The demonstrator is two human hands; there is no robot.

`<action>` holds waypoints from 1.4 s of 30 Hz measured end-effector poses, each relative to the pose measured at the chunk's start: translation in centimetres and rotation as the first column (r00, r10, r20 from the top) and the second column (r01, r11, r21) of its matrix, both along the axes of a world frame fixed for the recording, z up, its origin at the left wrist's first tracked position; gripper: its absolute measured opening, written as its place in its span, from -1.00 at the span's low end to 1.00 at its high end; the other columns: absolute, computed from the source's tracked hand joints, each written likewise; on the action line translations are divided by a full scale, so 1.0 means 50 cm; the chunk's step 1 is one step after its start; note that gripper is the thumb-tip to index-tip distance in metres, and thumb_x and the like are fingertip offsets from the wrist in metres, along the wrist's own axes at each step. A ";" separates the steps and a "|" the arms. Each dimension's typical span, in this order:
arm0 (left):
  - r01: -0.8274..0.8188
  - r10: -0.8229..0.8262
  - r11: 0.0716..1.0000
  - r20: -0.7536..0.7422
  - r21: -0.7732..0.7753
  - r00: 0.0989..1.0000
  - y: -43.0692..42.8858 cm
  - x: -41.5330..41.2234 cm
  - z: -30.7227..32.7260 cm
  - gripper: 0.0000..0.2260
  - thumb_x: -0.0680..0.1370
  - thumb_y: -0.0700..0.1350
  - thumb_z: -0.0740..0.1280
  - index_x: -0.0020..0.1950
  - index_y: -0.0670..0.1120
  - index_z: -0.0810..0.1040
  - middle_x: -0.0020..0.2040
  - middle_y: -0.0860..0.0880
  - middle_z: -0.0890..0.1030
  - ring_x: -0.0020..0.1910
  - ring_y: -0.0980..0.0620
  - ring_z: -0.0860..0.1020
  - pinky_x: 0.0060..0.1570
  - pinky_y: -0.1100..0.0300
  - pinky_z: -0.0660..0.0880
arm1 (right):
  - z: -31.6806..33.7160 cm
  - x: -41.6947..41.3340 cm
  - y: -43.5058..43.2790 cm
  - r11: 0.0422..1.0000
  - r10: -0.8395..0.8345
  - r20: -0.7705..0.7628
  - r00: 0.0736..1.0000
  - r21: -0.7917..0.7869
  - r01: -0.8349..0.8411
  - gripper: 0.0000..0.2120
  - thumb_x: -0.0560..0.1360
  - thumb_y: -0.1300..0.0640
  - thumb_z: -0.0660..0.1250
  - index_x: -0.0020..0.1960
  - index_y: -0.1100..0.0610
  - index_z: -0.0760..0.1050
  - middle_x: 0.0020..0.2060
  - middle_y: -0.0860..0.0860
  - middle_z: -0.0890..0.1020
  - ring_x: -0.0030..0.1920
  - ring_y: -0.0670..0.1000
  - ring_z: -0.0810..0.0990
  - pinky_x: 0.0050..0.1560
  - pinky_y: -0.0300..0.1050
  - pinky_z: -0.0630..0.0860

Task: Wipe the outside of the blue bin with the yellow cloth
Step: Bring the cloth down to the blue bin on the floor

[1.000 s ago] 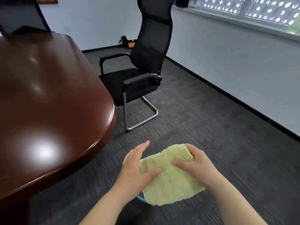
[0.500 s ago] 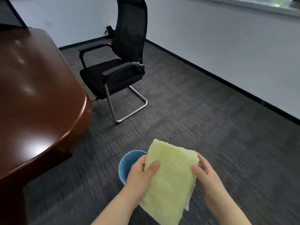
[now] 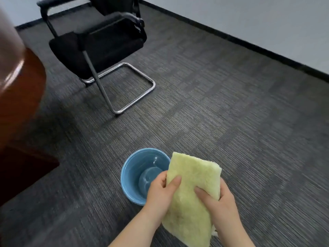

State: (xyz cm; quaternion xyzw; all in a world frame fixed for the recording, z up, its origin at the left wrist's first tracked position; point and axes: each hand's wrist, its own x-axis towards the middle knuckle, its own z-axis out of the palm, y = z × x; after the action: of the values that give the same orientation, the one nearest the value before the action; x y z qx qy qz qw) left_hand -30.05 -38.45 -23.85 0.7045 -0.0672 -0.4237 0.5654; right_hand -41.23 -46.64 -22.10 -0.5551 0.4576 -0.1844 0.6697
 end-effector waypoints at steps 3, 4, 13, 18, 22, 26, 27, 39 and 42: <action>0.033 -0.034 0.999 0.046 0.025 0.998 -0.006 0.034 -0.146 -0.90 0.46 -0.10 0.30 -0.04 0.03 0.54 -0.11 0.09 0.63 -0.13 0.19 0.58 -0.22 0.42 0.47 | -0.142 0.018 -0.012 0.999 -0.015 -0.010 1.000 -0.046 0.015 -0.72 0.29 0.34 0.43 -0.22 -0.02 0.49 -0.39 -0.30 0.63 -0.38 -0.28 0.57 -0.50 -0.46 0.42; 0.039 -0.041 0.999 0.073 0.029 0.997 -0.009 0.045 -0.191 -0.91 0.48 -0.12 0.29 -0.07 0.04 0.54 -0.13 0.10 0.61 -0.15 0.21 0.56 -0.24 0.47 0.45 | -0.184 0.022 -0.019 0.997 -0.025 -0.016 1.000 -0.067 0.023 -0.72 0.29 0.33 0.43 -0.23 -0.03 0.49 -0.40 -0.28 0.64 -0.38 -0.29 0.56 -0.49 -0.47 0.41; 0.244 -0.320 0.944 0.439 0.221 0.840 -0.059 0.145 -0.526 -0.97 0.46 0.00 0.29 -0.14 0.14 0.48 -0.13 0.19 0.54 -0.08 0.22 0.50 -0.17 0.51 0.35 | -0.491 0.063 -0.114 0.906 -0.123 -0.142 0.982 -0.420 0.053 -0.81 0.29 0.09 0.44 -0.26 -0.03 0.41 -0.30 0.02 0.56 -0.31 -0.02 0.54 -0.31 -0.07 0.47; 0.363 -0.648 0.750 0.502 0.553 0.573 -0.035 0.146 -0.591 -0.44 0.32 0.24 0.34 0.26 0.08 0.34 0.18 0.18 0.41 0.20 0.13 0.39 0.15 0.21 0.33 | -0.578 0.070 -0.131 0.886 -0.182 -0.195 0.964 -0.457 0.075 -0.80 0.31 0.07 0.41 -0.26 -0.06 0.37 -0.24 0.03 0.55 -0.29 -0.01 0.52 -0.30 -0.05 0.44; 0.449 -0.792 0.599 0.404 0.663 0.459 -0.024 0.122 -0.606 -0.28 0.27 0.27 0.36 0.35 0.07 0.23 0.31 0.11 0.41 0.26 0.07 0.39 0.22 0.16 0.32 | -0.598 0.081 -0.134 0.892 -0.153 -0.245 0.957 -0.451 0.027 -0.82 0.32 0.10 0.39 -0.25 -0.03 0.38 -0.24 0.03 0.54 -0.29 0.00 0.52 -0.30 -0.04 0.44; 0.400 -0.744 0.654 0.451 0.642 0.492 -0.038 0.112 -0.614 -0.49 0.37 0.10 0.33 0.27 0.04 0.30 0.20 0.06 0.50 0.16 0.03 0.47 0.09 0.16 0.40 | -0.613 0.090 -0.140 0.887 -0.126 -0.238 0.963 -0.463 0.001 -0.81 0.31 0.10 0.39 -0.26 -0.04 0.36 -0.26 -0.01 0.53 -0.29 -0.02 0.51 -0.33 -0.08 0.41; 0.380 -0.722 0.680 0.484 0.627 0.494 -0.042 0.110 -0.614 -0.55 0.39 0.06 0.31 0.25 0.03 0.33 0.18 0.04 0.52 0.14 0.02 0.48 0.06 0.15 0.40 | -0.614 0.087 -0.142 0.882 -0.125 -0.238 0.963 -0.471 -0.002 -0.80 0.31 0.10 0.40 -0.27 -0.05 0.36 -0.27 -0.01 0.52 -0.30 -0.03 0.51 -0.35 -0.10 0.40; -0.002 -0.140 0.980 0.699 0.199 0.702 0.016 0.238 -0.547 -0.92 0.41 -0.13 0.34 -0.17 0.02 0.60 -0.24 0.10 0.66 -0.13 0.01 0.59 -0.06 0.07 0.50 | -0.582 0.109 -0.133 0.832 -0.111 -0.166 0.980 -0.555 0.000 -0.77 0.32 0.11 0.39 -0.29 -0.09 0.33 -0.26 -0.04 0.50 -0.29 -0.08 0.48 -0.37 -0.14 0.36; -0.050 0.017 0.998 0.642 0.033 0.767 0.034 0.256 -0.543 -0.79 0.42 -0.22 0.34 -0.22 0.13 0.60 -0.43 0.32 0.59 -0.28 0.29 0.56 -0.15 0.26 0.48 | -0.577 0.138 -0.113 0.802 -0.046 -0.188 0.981 -0.593 -0.076 -0.74 0.31 0.14 0.38 -0.32 -0.11 0.31 -0.28 -0.08 0.48 -0.30 -0.12 0.46 -0.38 -0.18 0.32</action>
State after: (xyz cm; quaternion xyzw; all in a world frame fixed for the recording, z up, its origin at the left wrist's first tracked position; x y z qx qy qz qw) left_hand -17.25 -36.75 -51.01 0.8213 -0.2332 -0.1493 0.4988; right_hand -34.32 -52.30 -50.93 -0.7563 0.4346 -0.2589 0.4148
